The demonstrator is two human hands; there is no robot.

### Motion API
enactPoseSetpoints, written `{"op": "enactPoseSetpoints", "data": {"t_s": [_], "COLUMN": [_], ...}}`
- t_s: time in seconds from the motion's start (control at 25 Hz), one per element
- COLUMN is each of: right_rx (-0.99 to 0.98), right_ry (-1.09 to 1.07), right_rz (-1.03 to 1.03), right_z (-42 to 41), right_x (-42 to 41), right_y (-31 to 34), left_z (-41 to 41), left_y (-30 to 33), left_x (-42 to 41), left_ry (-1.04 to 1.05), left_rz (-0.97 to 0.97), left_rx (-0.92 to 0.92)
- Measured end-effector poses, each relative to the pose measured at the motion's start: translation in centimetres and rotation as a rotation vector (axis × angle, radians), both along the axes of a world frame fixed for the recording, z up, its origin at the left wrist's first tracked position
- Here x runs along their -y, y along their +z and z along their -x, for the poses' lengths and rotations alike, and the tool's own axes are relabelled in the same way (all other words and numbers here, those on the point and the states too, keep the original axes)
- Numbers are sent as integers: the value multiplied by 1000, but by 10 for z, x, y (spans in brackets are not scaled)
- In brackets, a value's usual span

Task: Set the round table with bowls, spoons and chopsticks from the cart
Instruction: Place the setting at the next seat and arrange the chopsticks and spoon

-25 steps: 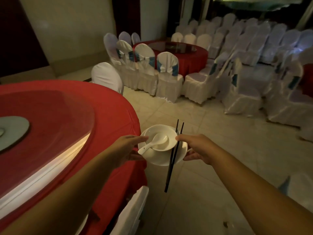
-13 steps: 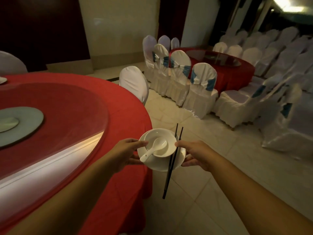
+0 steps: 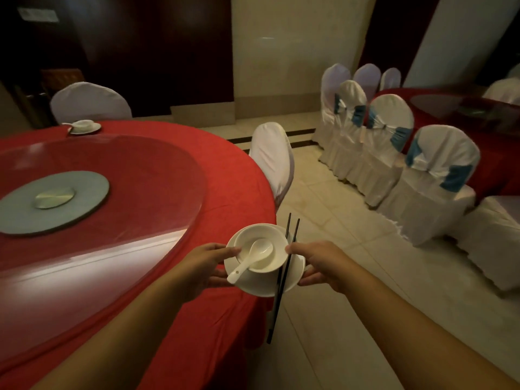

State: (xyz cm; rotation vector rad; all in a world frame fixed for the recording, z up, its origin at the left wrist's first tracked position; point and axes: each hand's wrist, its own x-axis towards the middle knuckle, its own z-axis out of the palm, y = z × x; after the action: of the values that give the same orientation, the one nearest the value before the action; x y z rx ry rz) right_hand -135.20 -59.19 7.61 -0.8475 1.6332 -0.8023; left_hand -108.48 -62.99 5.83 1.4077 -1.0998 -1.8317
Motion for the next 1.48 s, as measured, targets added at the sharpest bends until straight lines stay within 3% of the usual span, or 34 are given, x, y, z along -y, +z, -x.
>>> {"op": "enactPoseSetpoints", "data": {"t_s": [0.28,0.64,1.0,1.48], "right_rx": [-25,-32,-123,-185], "right_ry": [280,486,754,1263], "right_rz": [-18,-41,-44,-98], "right_z": [103,139,101,7], "right_x": [141,325,557,759], "right_y": [20,25,25,-2], "left_z": [103,154,138,142], "left_y": [6,7,-10,-42], "left_x": [68,199,378,494], "left_ry": [269,480,696,1186], "left_rz": [8,35,43,-25], "left_rx": [-44,-36,-46,-77]}}
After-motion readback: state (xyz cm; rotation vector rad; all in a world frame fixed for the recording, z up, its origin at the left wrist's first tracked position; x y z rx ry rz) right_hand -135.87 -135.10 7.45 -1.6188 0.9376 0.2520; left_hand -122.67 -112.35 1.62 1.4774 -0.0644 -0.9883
